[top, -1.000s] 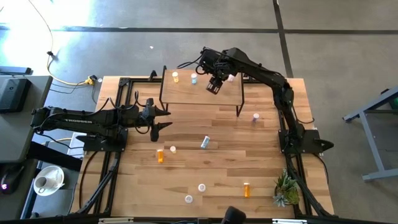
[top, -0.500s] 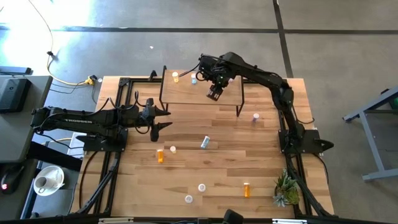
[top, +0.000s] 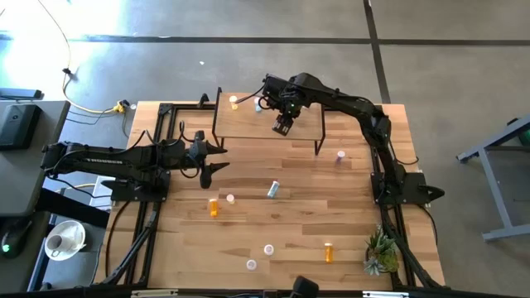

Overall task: Pick and place medicine bottles onto shelf by color
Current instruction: Put the top right orange pill bottle on the shelf, then put the bottom yellow pill bottle on the shelf aligned with the other yellow pill bottle

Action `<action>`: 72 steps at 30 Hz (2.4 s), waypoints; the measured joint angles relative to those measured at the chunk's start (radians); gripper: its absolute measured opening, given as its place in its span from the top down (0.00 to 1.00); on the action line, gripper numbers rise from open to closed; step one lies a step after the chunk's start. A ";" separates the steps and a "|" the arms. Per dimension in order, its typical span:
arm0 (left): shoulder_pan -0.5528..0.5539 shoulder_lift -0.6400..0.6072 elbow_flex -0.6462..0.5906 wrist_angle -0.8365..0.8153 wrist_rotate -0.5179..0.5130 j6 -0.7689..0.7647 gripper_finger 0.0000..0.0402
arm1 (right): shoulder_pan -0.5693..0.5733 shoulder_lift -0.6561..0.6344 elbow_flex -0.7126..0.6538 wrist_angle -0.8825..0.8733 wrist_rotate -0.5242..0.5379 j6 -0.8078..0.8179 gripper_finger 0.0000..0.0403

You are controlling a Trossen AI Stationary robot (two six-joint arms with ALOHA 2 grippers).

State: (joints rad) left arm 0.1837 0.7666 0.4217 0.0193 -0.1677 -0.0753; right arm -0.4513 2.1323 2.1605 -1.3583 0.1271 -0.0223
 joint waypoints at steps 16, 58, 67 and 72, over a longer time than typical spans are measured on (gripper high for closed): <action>0.000 0.000 0.000 0.000 0.000 0.026 0.47 | 0.004 0.000 0.012 -0.080 0.012 0.022 0.58; -0.012 0.000 0.000 -0.174 0.188 -0.099 0.47 | 0.399 -0.752 -0.846 0.393 0.114 0.294 0.58; -0.131 0.000 0.000 -0.239 0.179 -0.105 0.47 | 0.458 -0.813 -1.079 0.685 0.121 0.340 0.58; -0.229 0.015 0.000 -0.247 0.093 -0.105 0.47 | 0.488 -0.813 -1.165 0.827 0.175 0.359 0.58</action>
State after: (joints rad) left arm -0.0457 0.7813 0.4213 -0.2279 -0.0742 -0.1806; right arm 0.0365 1.3193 0.9950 -0.5315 0.3018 0.3370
